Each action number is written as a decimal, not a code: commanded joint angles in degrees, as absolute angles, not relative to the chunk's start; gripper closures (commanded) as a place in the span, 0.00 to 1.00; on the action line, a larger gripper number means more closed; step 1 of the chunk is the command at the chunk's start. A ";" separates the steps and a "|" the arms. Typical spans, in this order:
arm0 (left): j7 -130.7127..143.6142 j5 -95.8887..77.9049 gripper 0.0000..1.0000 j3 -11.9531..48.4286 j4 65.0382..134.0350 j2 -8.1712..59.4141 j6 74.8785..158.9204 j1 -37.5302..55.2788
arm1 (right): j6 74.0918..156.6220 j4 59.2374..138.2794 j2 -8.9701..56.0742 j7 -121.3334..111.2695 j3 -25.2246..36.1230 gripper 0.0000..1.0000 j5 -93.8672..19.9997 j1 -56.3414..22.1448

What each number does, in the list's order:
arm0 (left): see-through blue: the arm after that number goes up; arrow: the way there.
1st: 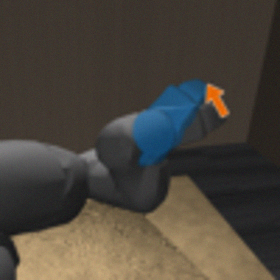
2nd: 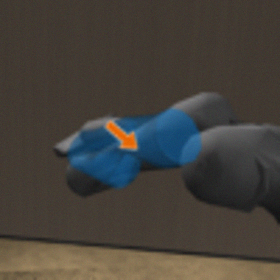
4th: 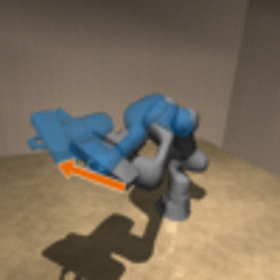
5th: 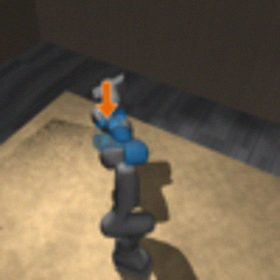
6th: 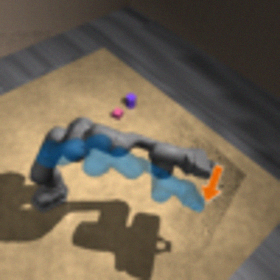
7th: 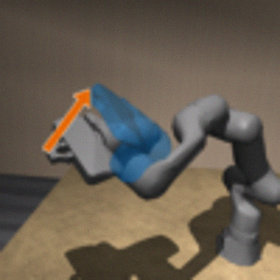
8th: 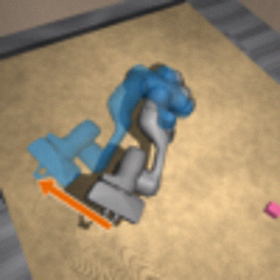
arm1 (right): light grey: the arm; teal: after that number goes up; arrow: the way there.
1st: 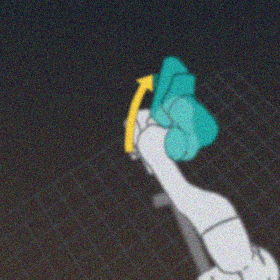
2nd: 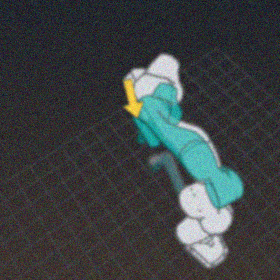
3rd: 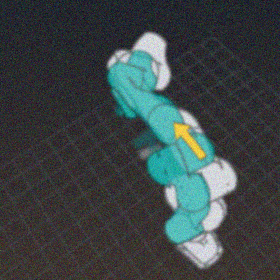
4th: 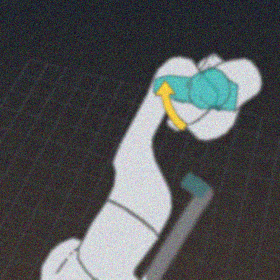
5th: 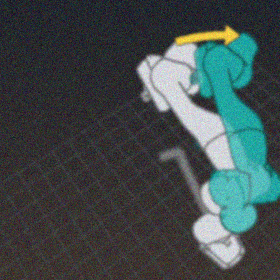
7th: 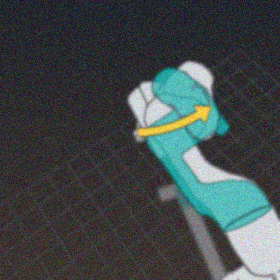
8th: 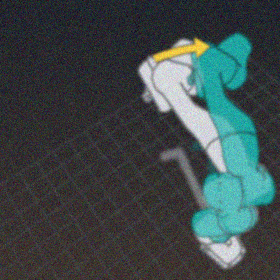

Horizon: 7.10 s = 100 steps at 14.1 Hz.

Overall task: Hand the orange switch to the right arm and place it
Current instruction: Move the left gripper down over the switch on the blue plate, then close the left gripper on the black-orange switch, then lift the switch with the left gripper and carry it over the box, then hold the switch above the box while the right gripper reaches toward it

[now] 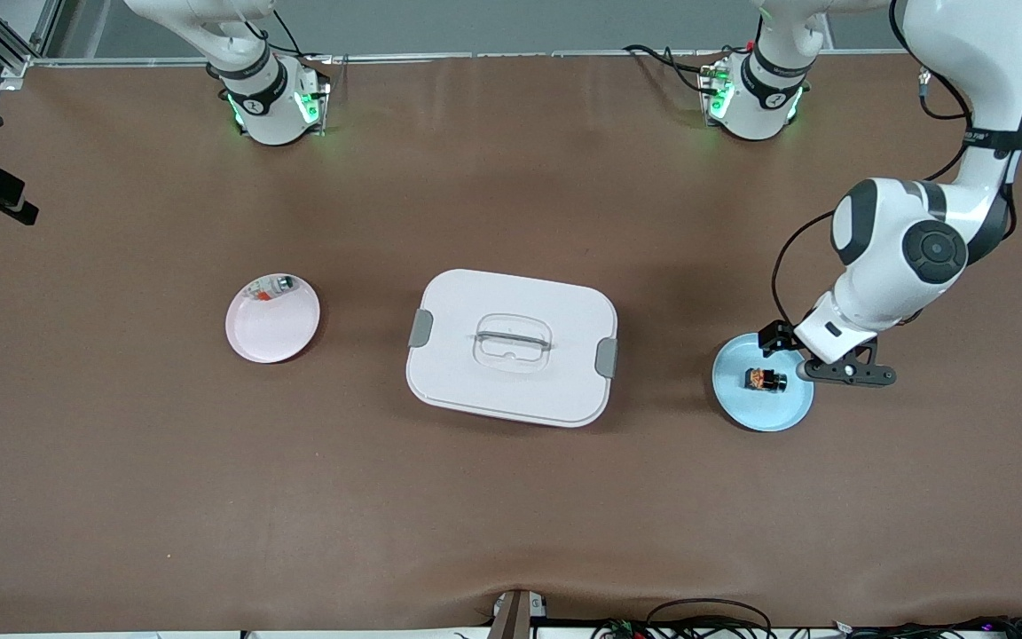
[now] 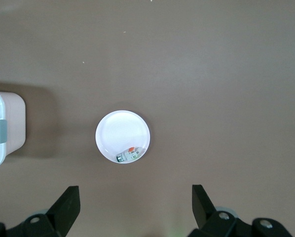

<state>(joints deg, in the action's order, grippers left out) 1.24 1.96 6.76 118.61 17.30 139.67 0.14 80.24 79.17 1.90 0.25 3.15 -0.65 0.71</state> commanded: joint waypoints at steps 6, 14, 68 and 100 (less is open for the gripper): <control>0.62 7.55 0.00 6.86 118.74 23.11 146.15 -0.35 | 80.42 79.01 1.49 0.09 2.64 0.00 0.44 1.41; 0.97 7.56 0.00 6.86 119.00 28.12 153.36 -0.26 | 79.63 79.19 1.49 0.26 2.64 0.00 -0.79 1.41; 104.22 -16.79 1.00 17.75 74.62 25.49 117.14 23.64 | 80.17 78.66 3.60 -0.70 2.29 0.00 -10.02 2.82; 114.96 -16.35 1.00 17.05 74.18 26.89 124.72 28.30 | 138.51 110.65 2.10 2.81 2.02 0.00 -55.19 -31.64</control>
